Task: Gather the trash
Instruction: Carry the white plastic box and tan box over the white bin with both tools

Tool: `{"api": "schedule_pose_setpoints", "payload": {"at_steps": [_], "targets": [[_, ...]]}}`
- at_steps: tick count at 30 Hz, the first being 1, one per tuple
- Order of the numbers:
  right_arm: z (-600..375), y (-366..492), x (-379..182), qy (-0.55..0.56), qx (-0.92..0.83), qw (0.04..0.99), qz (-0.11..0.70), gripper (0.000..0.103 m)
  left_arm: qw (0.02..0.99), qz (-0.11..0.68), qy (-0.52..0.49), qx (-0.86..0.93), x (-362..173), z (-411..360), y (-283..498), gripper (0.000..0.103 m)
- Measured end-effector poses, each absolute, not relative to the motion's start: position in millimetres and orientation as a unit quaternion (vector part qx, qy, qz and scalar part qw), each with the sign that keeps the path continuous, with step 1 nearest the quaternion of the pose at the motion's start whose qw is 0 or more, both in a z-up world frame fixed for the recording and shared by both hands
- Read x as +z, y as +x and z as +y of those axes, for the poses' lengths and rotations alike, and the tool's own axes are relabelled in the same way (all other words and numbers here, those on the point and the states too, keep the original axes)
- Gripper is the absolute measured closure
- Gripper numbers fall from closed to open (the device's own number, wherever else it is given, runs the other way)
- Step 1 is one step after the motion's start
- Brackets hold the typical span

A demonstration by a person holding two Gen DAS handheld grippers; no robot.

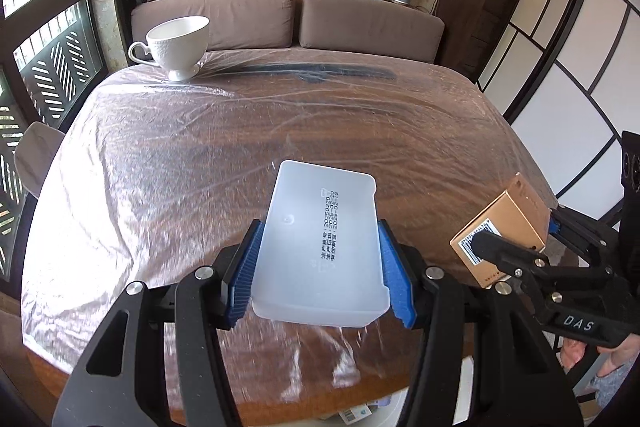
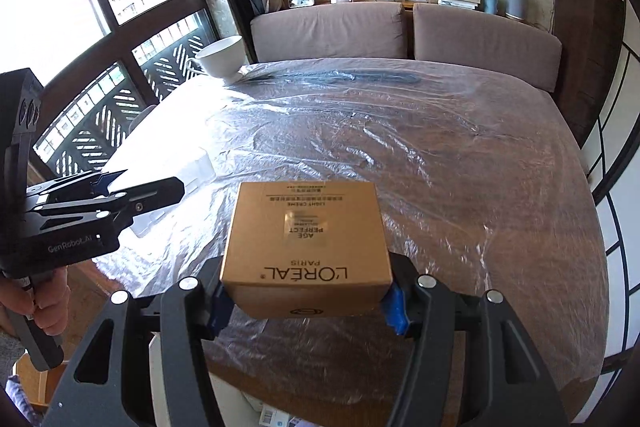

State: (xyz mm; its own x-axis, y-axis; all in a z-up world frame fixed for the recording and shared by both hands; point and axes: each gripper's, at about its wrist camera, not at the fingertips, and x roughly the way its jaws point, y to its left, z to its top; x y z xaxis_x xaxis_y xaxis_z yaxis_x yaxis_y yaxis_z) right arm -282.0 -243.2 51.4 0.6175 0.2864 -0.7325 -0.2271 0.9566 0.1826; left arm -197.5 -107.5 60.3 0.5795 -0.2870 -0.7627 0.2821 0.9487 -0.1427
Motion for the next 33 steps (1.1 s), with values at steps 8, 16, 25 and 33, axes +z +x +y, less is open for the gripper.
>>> {"api": "schedule_pose_setpoints", "payload": {"at_steps": [8,16,25,33], "targets": [[-240,-319,52,0.027,0.169,0.892,0.418,0.045,0.887,0.429,-0.009,-0.168,62,-104,-245,0.047],[-241,-358,46,0.020,0.197,0.877,0.438,0.045,0.877,0.443,0.000,-0.185,57,-97,-289,0.047],[-239,-391,25,0.004,0.217,0.856,0.469,0.045,0.861,0.473,0.010,-0.189,36,-97,-324,0.047],[-228,-410,-5,-0.011,0.234,0.832,0.502,0.045,0.840,0.508,0.032,-0.189,2,-102,-342,0.047]]}}
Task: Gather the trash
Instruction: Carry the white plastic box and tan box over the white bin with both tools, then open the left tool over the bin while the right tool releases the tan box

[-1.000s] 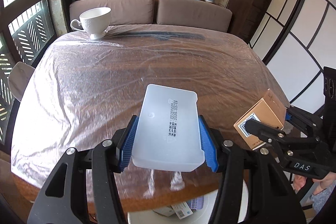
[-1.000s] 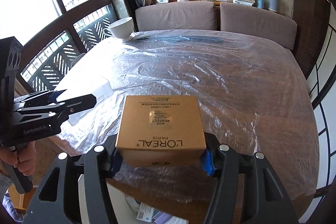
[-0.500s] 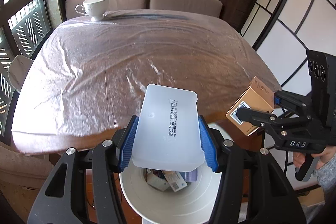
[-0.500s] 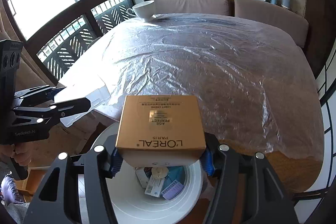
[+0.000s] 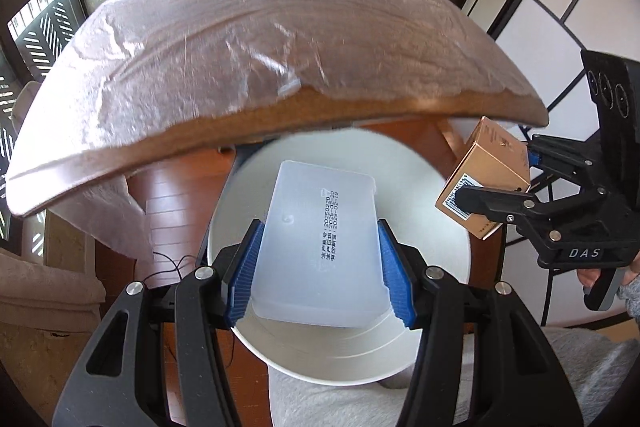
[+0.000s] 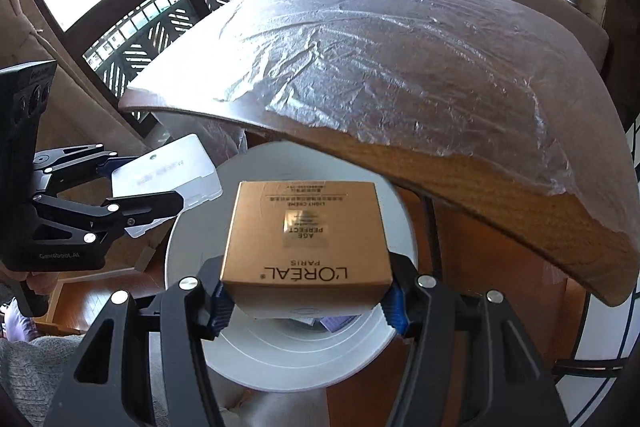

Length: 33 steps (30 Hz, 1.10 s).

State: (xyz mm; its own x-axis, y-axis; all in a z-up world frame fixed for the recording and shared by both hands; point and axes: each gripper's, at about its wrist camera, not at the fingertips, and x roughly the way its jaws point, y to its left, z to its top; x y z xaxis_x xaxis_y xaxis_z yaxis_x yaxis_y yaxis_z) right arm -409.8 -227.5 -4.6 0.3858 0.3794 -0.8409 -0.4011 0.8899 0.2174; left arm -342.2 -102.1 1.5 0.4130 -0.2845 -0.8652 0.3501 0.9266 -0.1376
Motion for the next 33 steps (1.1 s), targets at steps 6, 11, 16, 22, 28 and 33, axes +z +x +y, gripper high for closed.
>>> {"api": "schedule_pose_setpoints", "payload": {"at_steps": [6,11,16,22,28,33], "targets": [[-217,-414,-41,-0.018,0.241,0.809,0.536,0.045,0.826,0.532,0.048,-0.179,-28,-104,-343,0.047],[-213,-415,-62,-0.025,0.236,0.800,0.551,0.045,0.815,0.550,0.055,-0.173,-48,-105,-340,0.047],[-213,-410,-78,-0.026,0.228,0.793,0.564,0.045,0.807,0.562,0.065,-0.168,-63,-108,-335,0.047],[-209,-405,-88,-0.029,0.224,0.787,0.574,0.045,0.797,0.575,0.077,-0.167,-78,-110,-330,0.047],[-212,-406,-91,-0.036,0.199,0.791,0.577,0.023,0.787,0.583,0.120,-0.165,-90,-115,-328,0.033],[-228,-412,-79,-0.029,0.195,0.801,0.565,0.022,0.797,0.572,0.105,-0.165,-82,-105,-331,0.020]]}}
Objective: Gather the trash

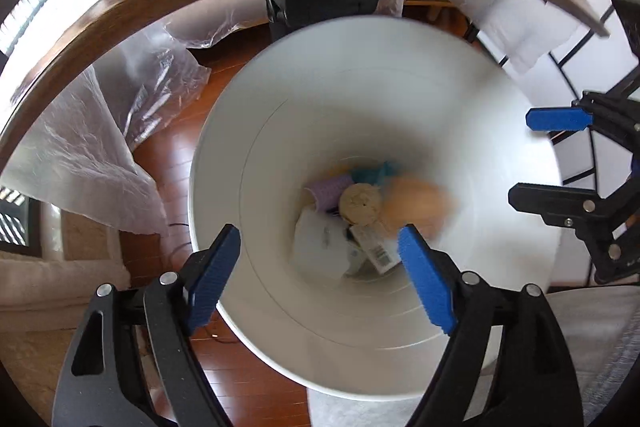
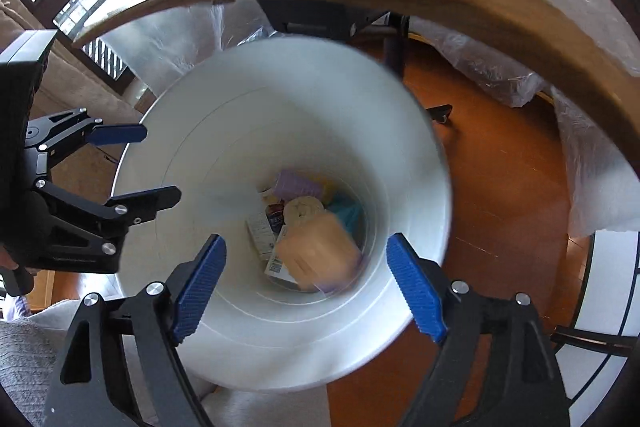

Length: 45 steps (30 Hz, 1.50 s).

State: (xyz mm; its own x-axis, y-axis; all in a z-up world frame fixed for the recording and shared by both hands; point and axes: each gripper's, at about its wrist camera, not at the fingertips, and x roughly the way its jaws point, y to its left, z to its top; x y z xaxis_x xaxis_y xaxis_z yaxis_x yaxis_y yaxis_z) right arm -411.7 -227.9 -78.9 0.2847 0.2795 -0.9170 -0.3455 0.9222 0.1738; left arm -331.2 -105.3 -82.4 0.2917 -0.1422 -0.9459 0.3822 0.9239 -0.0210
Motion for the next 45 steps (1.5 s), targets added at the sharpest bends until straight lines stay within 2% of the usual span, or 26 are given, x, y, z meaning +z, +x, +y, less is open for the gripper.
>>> {"api": "schedule_pose_setpoints", "payload": {"at_steps": [6,8,10,11,13,17,27,36,45], "targets": [[-247,-415,-20,-0.020,0.190,0.843,0.503,0.022,0.826,0.529,0.059,-0.182,-28,-92,-329,0.020],[-258,-408,8,-0.005,0.182,0.864,0.469,0.011,0.849,0.492,0.051,-0.187,4,-90,-325,0.019],[-269,-395,31,0.006,0.168,0.882,0.441,0.011,0.872,0.453,0.051,-0.177,31,-86,-314,0.006],[-274,-386,39,0.011,0.162,0.887,0.432,0.010,0.887,0.428,0.047,-0.165,46,-82,-305,0.004],[-290,-363,57,0.020,0.136,0.903,0.407,0.004,0.906,0.397,0.032,-0.147,67,-74,-285,0.002],[-315,-309,75,0.025,0.085,0.919,0.383,0.004,0.922,0.374,0.003,-0.096,89,-56,-226,0.002],[-374,-187,49,0.021,-0.004,0.920,0.391,0.004,0.916,0.400,-0.027,-0.018,70,-15,-89,0.002],[-408,-127,11,0.042,-0.046,0.906,0.418,0.004,0.899,0.437,-0.022,0.013,34,6,-41,0.002],[-426,-103,-3,0.056,-0.060,0.896,0.435,0.004,0.892,0.451,-0.020,0.019,15,15,-16,0.002]]}}
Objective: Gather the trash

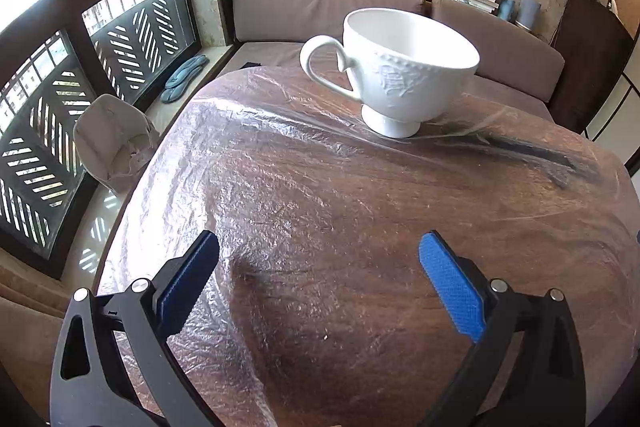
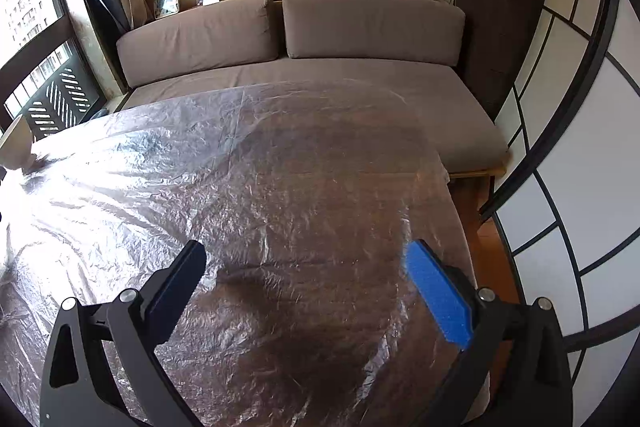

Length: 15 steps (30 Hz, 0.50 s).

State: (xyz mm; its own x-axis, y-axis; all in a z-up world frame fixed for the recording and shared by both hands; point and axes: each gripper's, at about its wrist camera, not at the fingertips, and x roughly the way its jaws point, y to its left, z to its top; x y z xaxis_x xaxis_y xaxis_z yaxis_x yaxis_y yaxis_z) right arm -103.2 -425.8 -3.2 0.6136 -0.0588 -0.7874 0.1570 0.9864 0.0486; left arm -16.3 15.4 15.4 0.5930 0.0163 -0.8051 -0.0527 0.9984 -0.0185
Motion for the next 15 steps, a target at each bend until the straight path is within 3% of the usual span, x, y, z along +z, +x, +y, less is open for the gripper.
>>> {"api": "schedule_pose_setpoints", "payload": {"at_steps": [15], "targets": [[-421.1,-99.9,-5.3,0.027,-0.069,0.889,0.452,0.004,0.889,0.457,-0.012,0.024,10.4,11.6,-5.7,0.001]]}}
